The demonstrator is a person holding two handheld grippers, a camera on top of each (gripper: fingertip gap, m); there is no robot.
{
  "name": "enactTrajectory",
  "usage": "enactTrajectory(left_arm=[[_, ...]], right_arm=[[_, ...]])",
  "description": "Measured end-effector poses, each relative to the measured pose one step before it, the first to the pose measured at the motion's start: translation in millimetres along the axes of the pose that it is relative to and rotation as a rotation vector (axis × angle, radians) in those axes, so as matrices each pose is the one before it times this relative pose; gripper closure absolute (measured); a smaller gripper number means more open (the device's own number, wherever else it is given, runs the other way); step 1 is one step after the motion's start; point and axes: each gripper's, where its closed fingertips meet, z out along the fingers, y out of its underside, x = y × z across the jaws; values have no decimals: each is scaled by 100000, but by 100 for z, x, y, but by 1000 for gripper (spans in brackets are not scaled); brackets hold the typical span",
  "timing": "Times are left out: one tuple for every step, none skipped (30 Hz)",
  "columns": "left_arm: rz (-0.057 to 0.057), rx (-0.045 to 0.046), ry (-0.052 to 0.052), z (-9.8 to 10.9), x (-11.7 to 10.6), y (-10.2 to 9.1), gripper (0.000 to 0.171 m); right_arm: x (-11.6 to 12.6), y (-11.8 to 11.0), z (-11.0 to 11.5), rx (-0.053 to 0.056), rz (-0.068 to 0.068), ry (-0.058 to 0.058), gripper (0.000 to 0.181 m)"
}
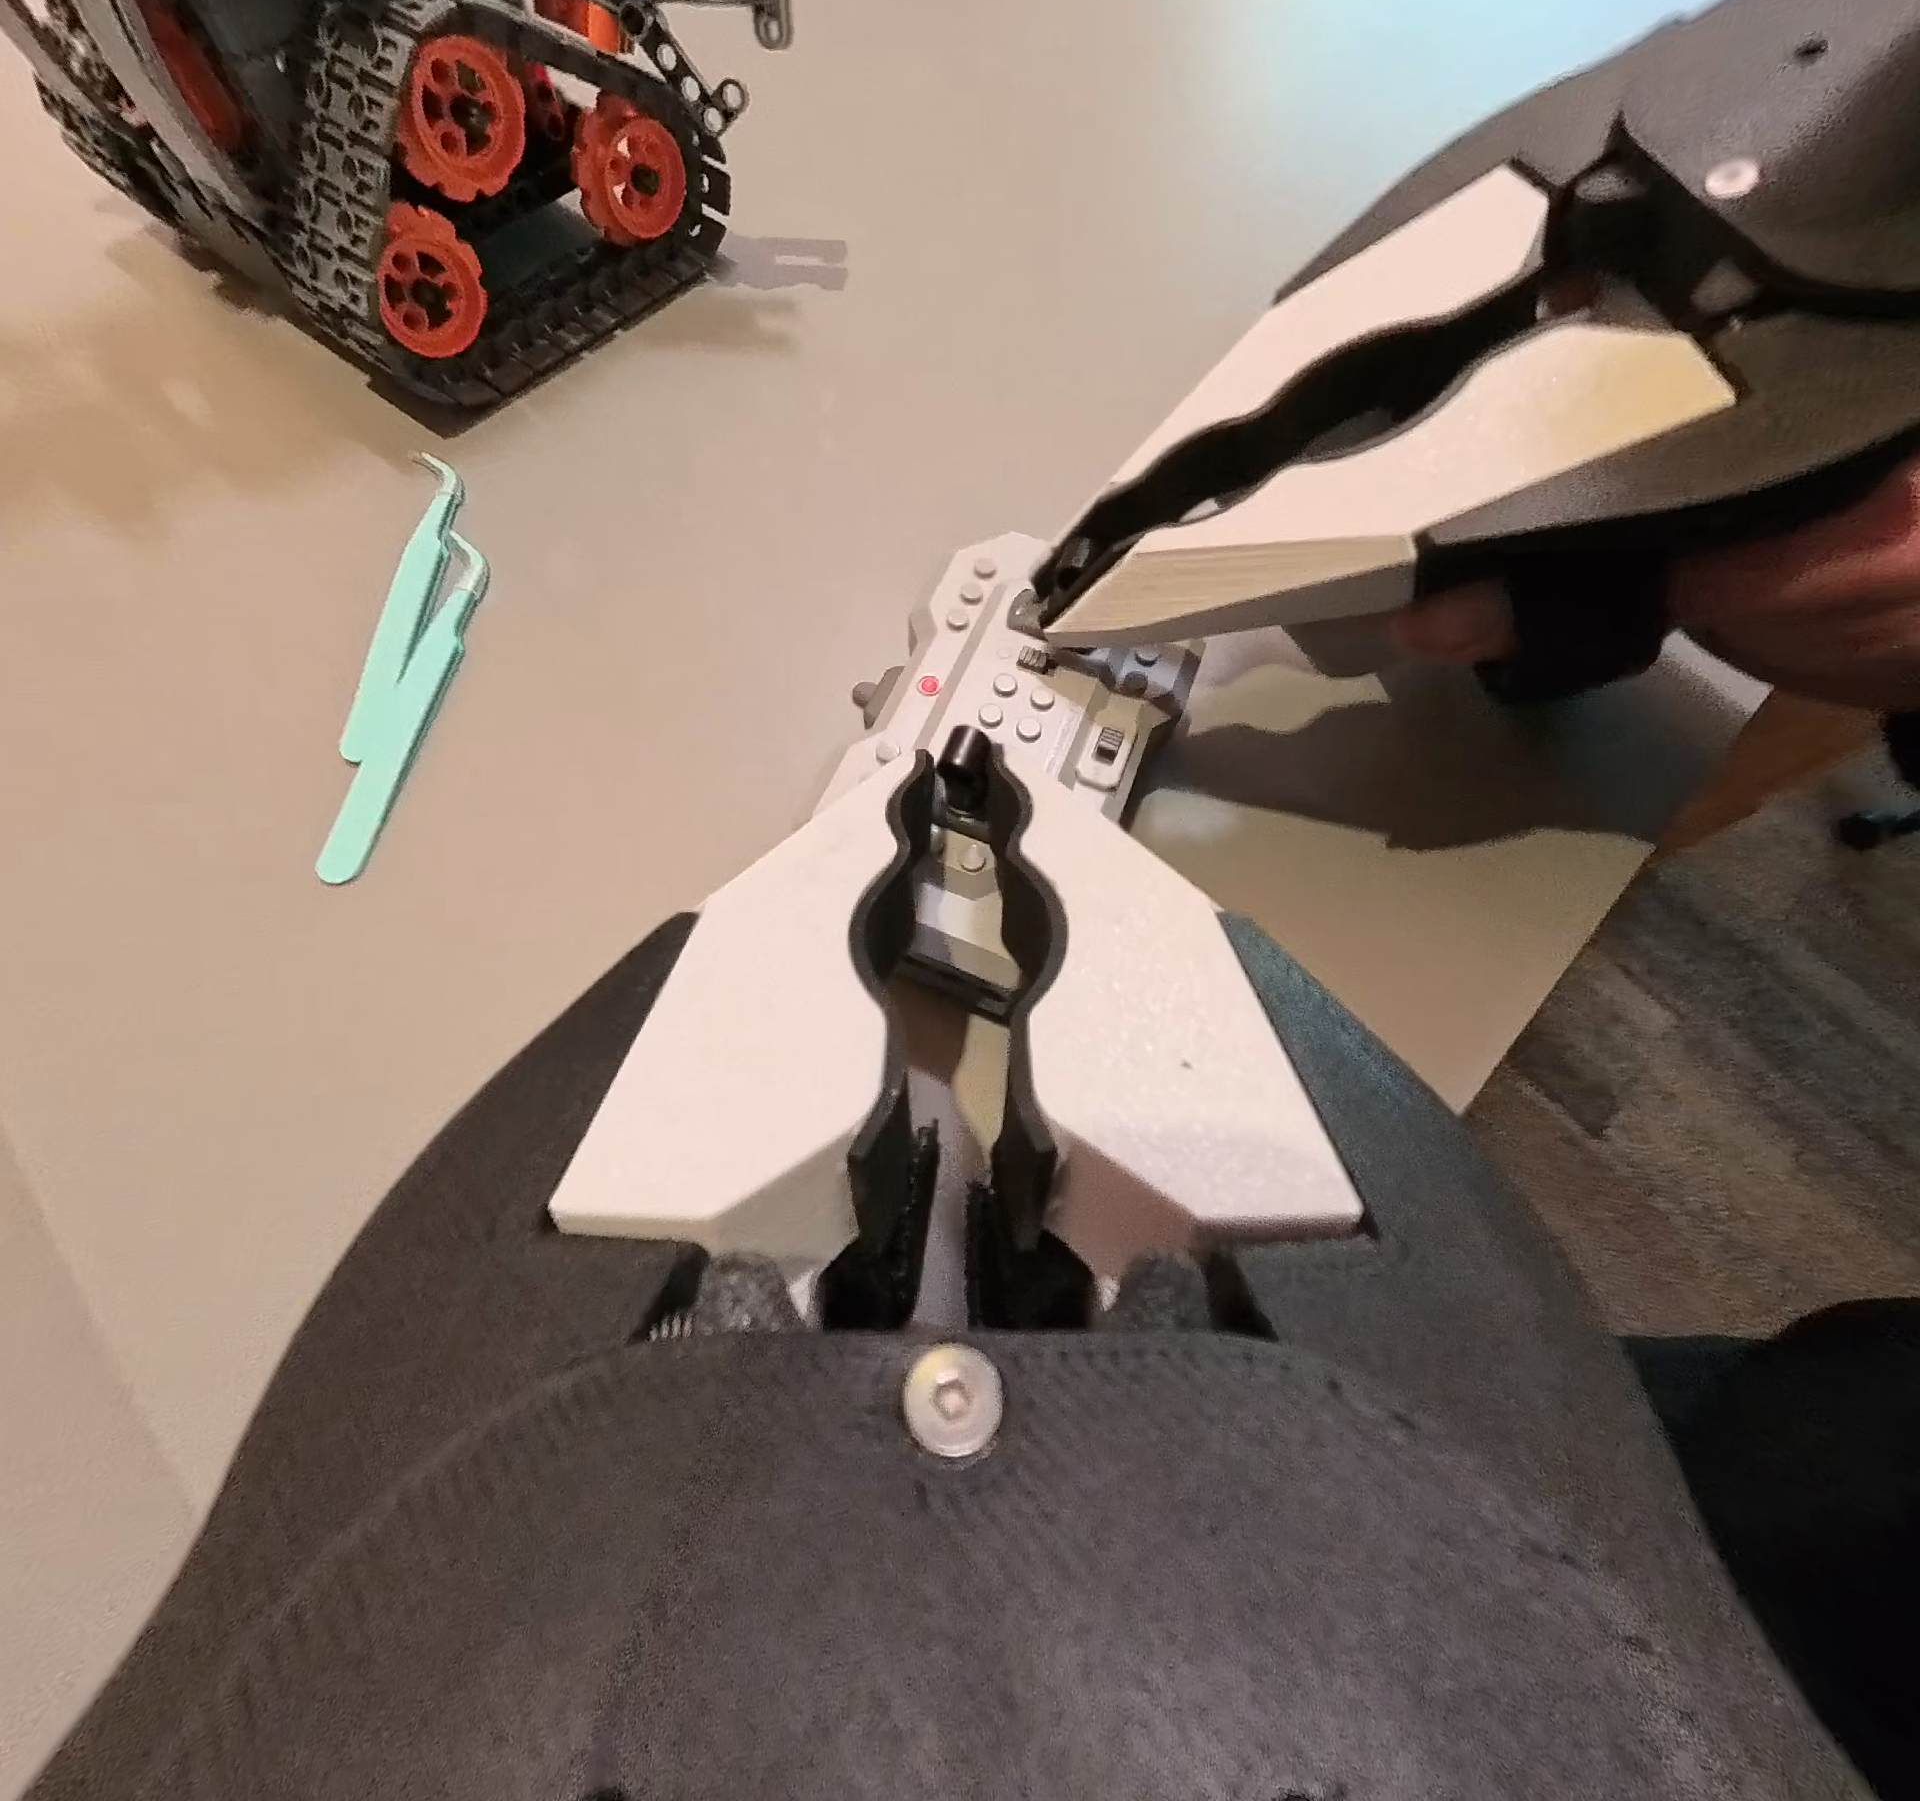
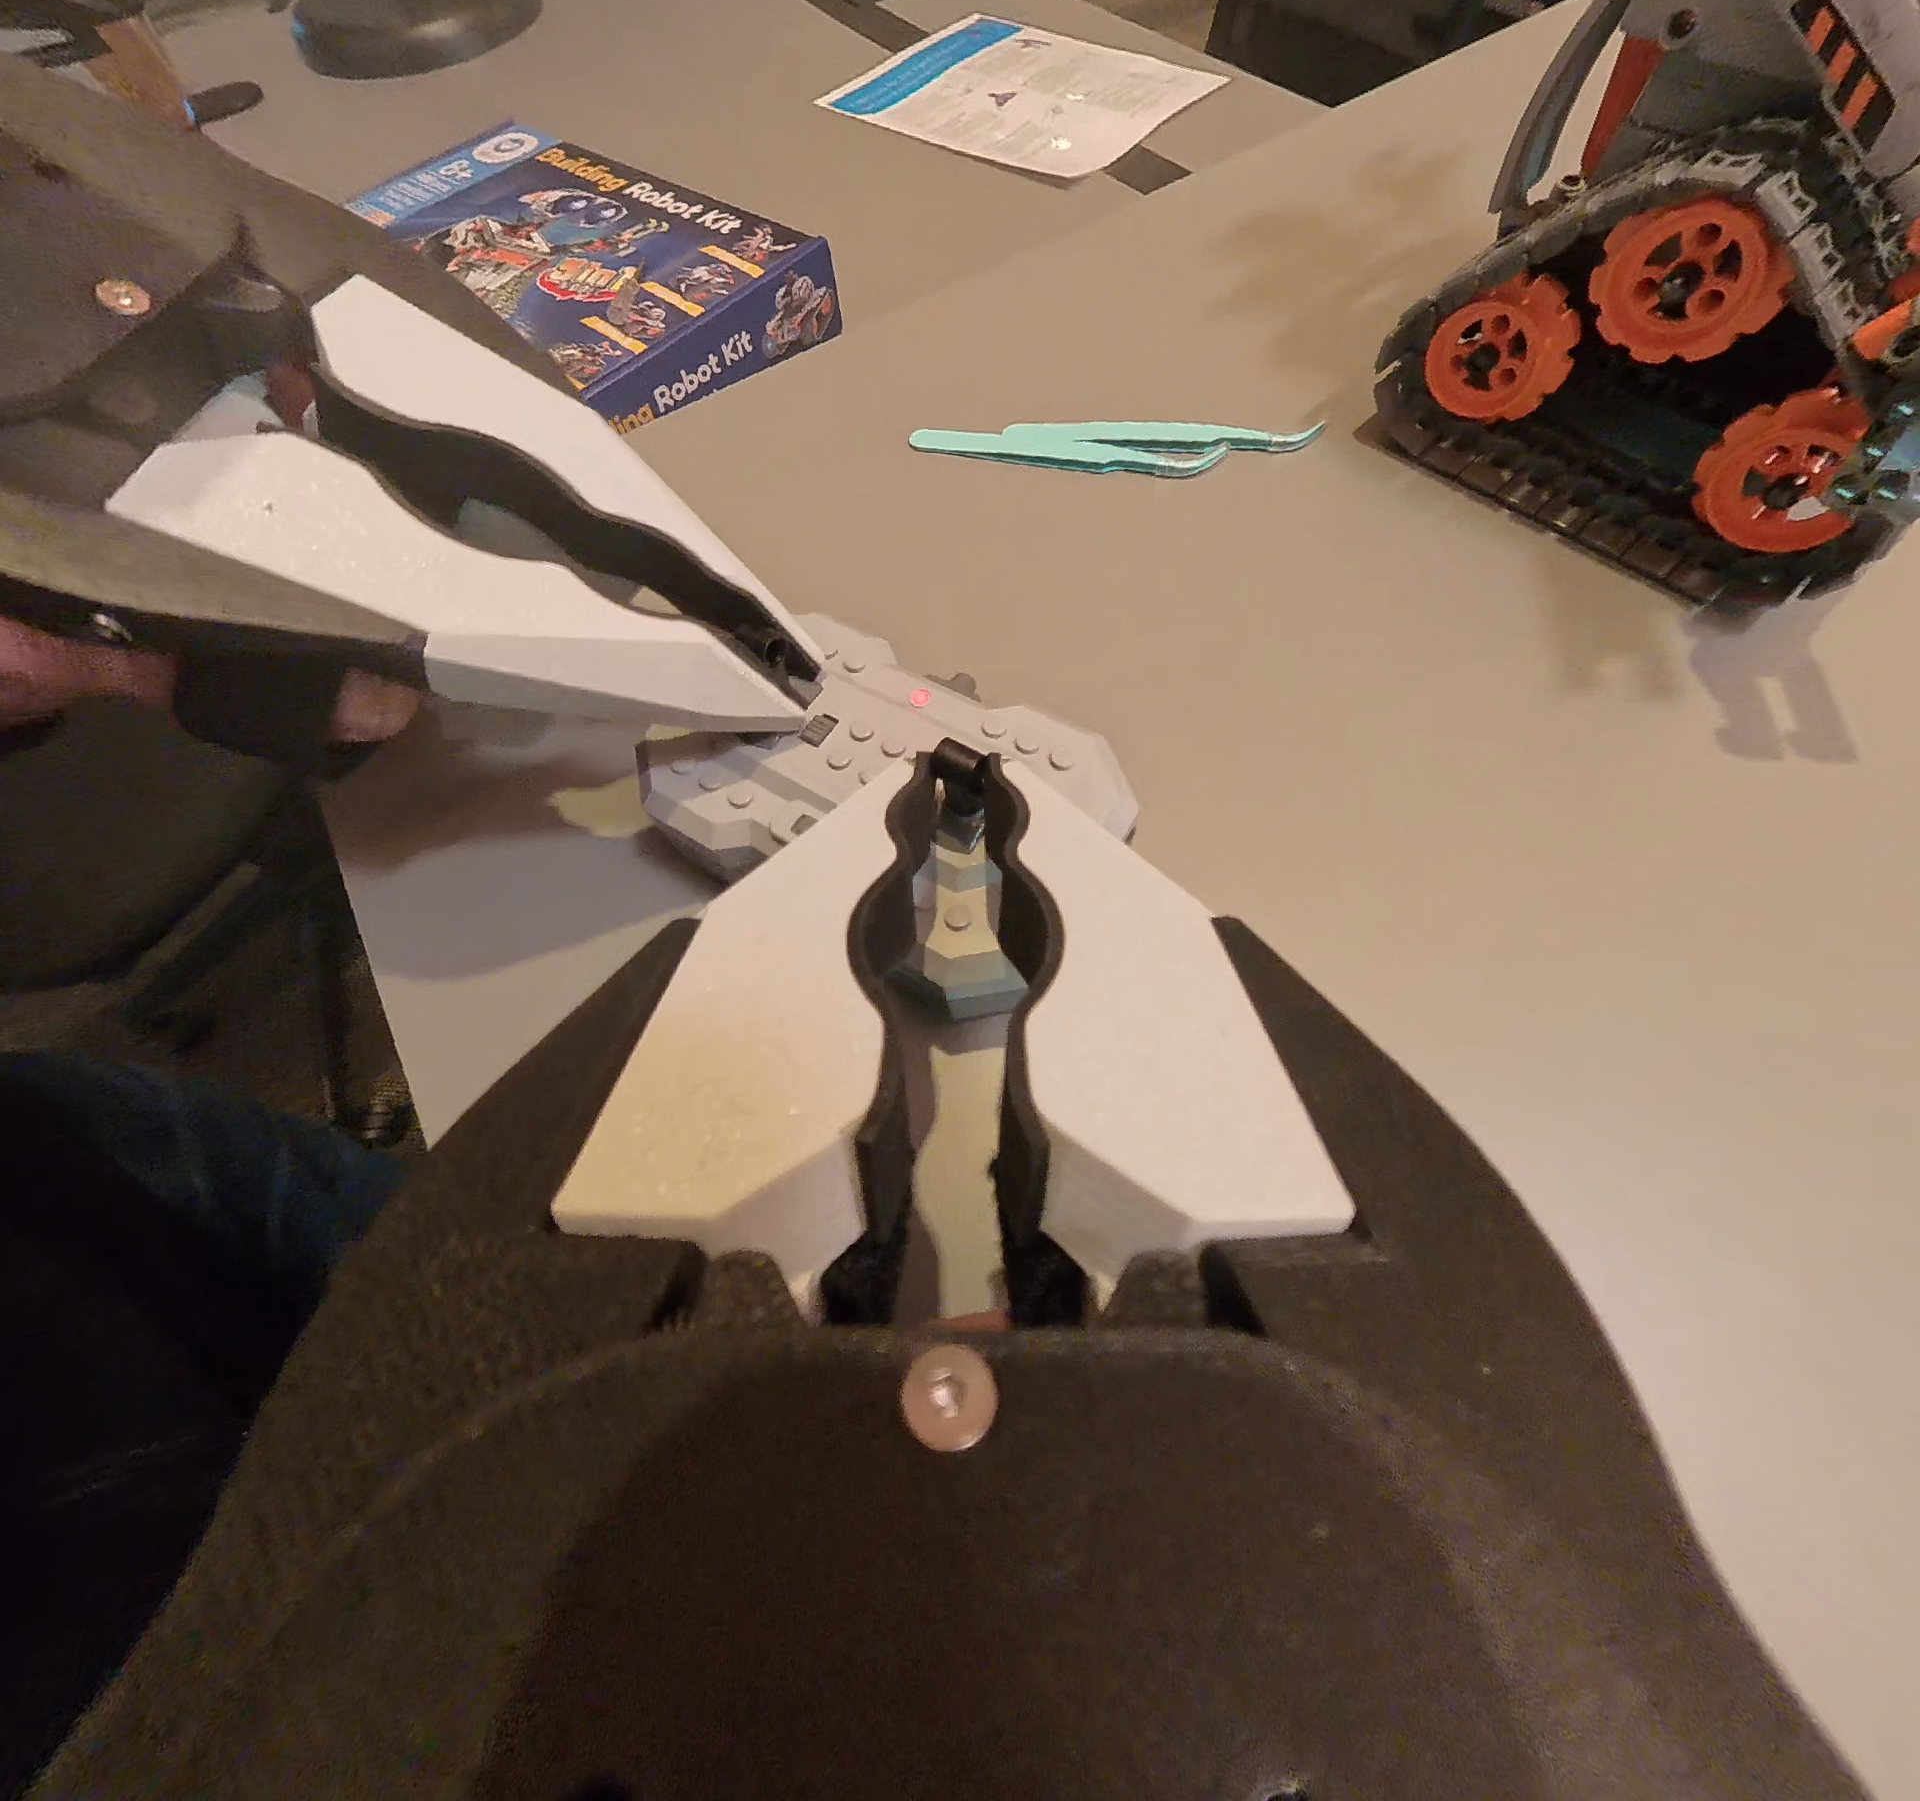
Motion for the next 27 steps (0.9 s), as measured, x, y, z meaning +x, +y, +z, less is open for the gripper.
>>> enactTrajectory(left_arm=[[-2942,359,1299,35,10,-37,164],[-1292,484,921,26,15,-25,164],[-103,250,345,10,9,-1,164],[-1865,68,738,-4,19,-19,164],[-3428,138,1239,8,0,-36,164],[-1353,167,900,-15,6,-24,164],[2067,73,-51,-8,16,-6,164],[3244,228,-518,-17,37,18,164],[1901,114,-214,-22,70,33,164],[920,64,580,-29,196,-14,164],[949,-24,332,-27,135,12,164],[697,-163,-449,-14,19,26,164],[538,-258,-520,0,-4,35,163],[774,-244,-155,15,56,26,160],[1554,-264,278,12,152,12,157],[1907,-200,-524,21,59,-1,156],[1824,-113,-145,11,137,-20,155],[1467,-136,-59,17,151,-4,153],[715,-320,-45,44,139,29,151],[479,-4,-4,32,116,5,151],[1371,-138,-798,-11,-5,17,157],[1732,-193,-1233,11,-58,27,161],[1204,-3,-1613,16,-82,0,164],[337,-66,-1098,3,-1,15,166],[53,57,-587,-7,14,-9,166],[-229,103,75,-13,57,7,165],[33,212,916,-43,111,-17,165]], right_arm=[[-4,44,-77,567,-33,218,175],[5,17,-36,557,302,46,175],[9,7,-20,287,-219,254,175],[9,-7,7,41,-1179,697,175],[3,-20,9,122,-1002,582,175],[-10,-16,11,85,159,-128,175],[9,12,-2,-69,744,-470,175],[23,48,-9,-296,1089,-335,175],[12,19,-11,-336,1284,-184,175],[-13,2,-4,-67,1000,-108,174],[-19,-10,-11,71,919,-238,174],[47,9,-15,117,795,110,174],[107,-2,-35,153,408,691,171],[16,-111,-86,885,-264,195,169],[-63,-40,-78,385,-269,-288,171],[-14,29,-32,-264,294,-196,173],[-23,-73,-66,440,290,-271,174],[-43,50,-20,-370,-393,-418,174],[18,17,-19,-493,-529,-10,174],[36,3,7,-698,480,-54,174],[-29,3,9,-832,600,-399,175],[14,-8,15,-710,252,22,175],[23,-2,15,-625,140,293,175],[-5,3,-7,-490,-143,303,175],[-23,18,-18,-255,-164,15,175],[34,40,-31,104,59,168,175],[15,33,-38,261,766,15,175]])
